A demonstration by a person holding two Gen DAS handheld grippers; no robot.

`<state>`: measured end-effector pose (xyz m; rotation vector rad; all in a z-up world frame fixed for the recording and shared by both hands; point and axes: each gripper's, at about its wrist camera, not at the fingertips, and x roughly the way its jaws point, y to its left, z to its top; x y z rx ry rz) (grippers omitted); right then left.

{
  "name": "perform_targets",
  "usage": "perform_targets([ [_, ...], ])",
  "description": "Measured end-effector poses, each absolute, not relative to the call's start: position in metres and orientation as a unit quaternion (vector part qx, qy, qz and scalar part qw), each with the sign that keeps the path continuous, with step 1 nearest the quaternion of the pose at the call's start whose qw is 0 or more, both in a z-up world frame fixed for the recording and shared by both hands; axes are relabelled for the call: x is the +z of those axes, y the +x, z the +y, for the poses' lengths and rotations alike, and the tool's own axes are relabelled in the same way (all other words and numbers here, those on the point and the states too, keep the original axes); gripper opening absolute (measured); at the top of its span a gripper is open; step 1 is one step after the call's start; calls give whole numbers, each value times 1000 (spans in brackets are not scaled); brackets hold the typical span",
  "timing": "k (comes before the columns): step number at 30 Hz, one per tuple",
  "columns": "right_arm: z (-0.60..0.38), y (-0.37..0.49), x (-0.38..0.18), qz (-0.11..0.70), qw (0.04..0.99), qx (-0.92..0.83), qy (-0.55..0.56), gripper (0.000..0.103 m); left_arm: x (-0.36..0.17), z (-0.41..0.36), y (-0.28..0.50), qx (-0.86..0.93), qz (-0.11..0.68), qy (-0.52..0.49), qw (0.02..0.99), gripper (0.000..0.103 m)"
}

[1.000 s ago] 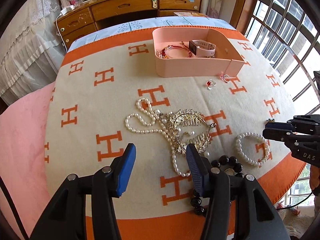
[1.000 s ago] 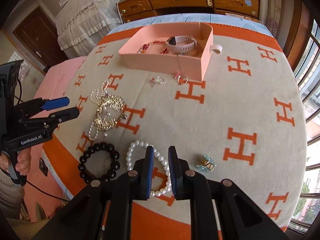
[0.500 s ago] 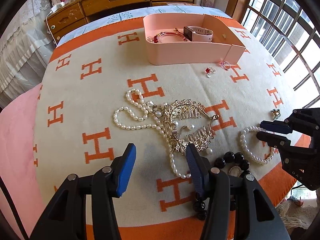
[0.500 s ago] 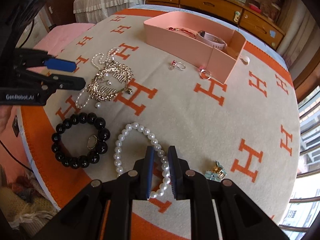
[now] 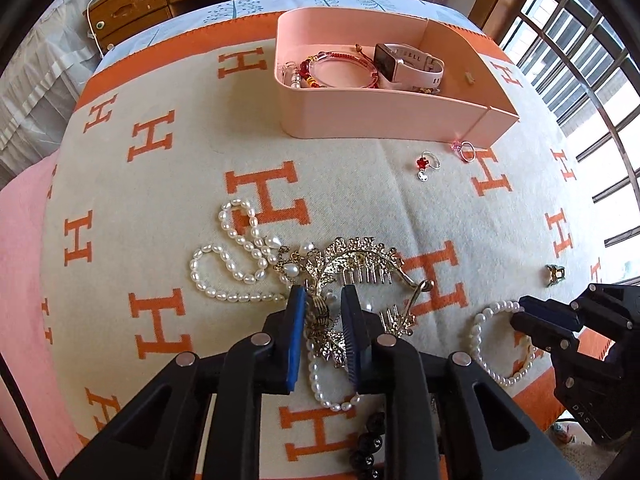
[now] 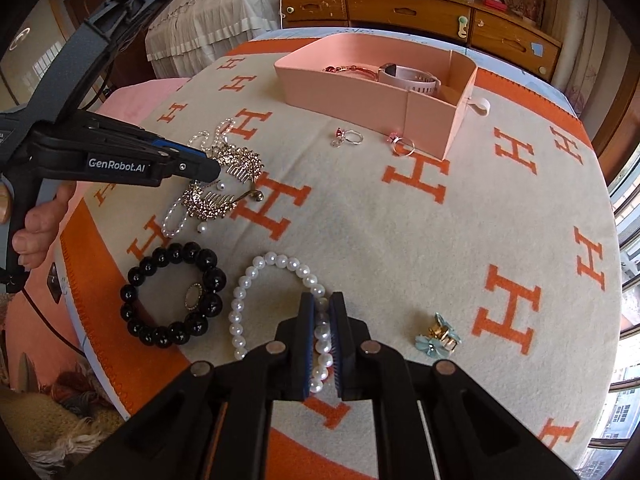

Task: Organize jewelry
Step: 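Grasp the pearl bracelet with the right tool while the left tool grasps the gold tiara comb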

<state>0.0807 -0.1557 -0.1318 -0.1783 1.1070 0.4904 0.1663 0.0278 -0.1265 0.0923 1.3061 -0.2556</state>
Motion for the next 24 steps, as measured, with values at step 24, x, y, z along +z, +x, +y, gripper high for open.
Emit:
perform_targets([
  [24, -168, 97, -72, 459, 858, 223, -49, 7, -82, 4, 156, -107, 569, 62, 813, 6],
])
